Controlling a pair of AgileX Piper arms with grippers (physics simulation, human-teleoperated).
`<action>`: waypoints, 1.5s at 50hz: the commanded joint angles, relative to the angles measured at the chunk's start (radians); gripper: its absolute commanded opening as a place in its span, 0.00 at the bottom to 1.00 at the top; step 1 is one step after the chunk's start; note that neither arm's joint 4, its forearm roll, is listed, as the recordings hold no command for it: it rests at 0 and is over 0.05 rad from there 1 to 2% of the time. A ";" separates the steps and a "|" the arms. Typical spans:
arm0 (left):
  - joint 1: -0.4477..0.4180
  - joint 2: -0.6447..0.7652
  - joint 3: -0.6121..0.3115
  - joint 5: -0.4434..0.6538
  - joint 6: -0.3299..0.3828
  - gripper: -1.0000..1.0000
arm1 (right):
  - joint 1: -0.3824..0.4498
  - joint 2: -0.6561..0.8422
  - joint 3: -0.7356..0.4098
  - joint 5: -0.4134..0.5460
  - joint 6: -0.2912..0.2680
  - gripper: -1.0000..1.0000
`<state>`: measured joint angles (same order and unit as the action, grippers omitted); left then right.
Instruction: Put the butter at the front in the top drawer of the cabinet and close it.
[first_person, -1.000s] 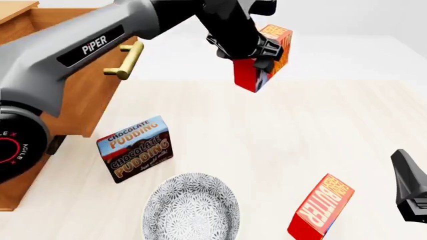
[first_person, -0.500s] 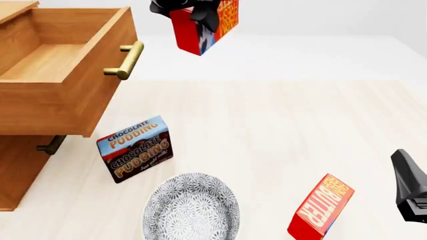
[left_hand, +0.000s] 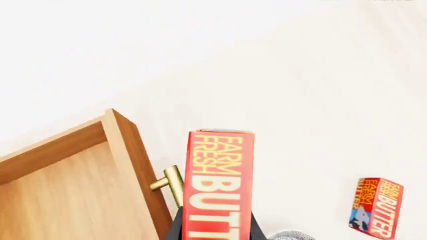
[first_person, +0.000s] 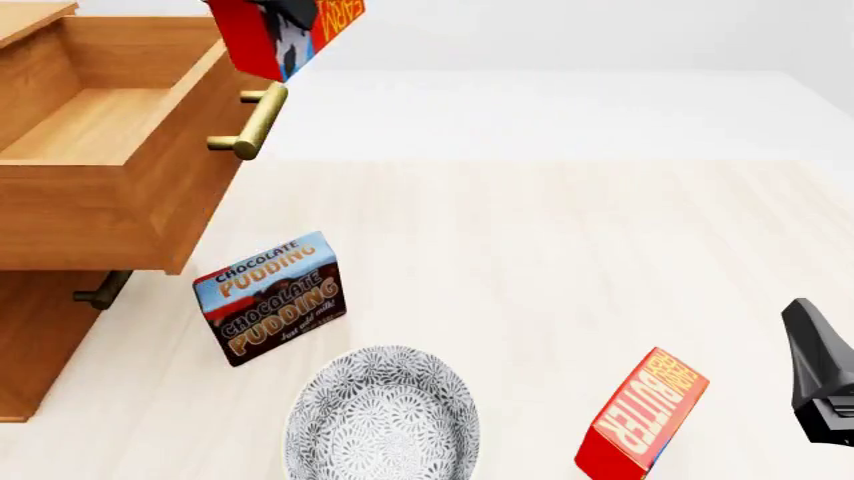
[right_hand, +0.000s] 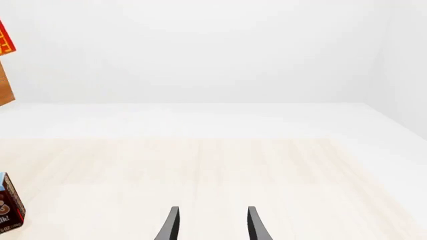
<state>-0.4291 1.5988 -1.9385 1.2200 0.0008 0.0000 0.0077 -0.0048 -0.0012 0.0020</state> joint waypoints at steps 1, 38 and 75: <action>0.111 -0.077 0.063 0.000 0.058 0.00 | 0.000 -0.001 0.001 0.000 -0.001 1.00; 0.375 -0.211 0.207 0.000 0.038 0.00 | 0.000 -0.001 0.001 0.000 -0.001 1.00; 0.494 -0.164 0.268 0.000 0.010 0.00 | 0.000 -0.001 0.001 0.000 -0.001 1.00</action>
<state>0.0472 1.4121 -1.6609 1.2200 0.0022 0.0000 0.0077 -0.0048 -0.0012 0.0021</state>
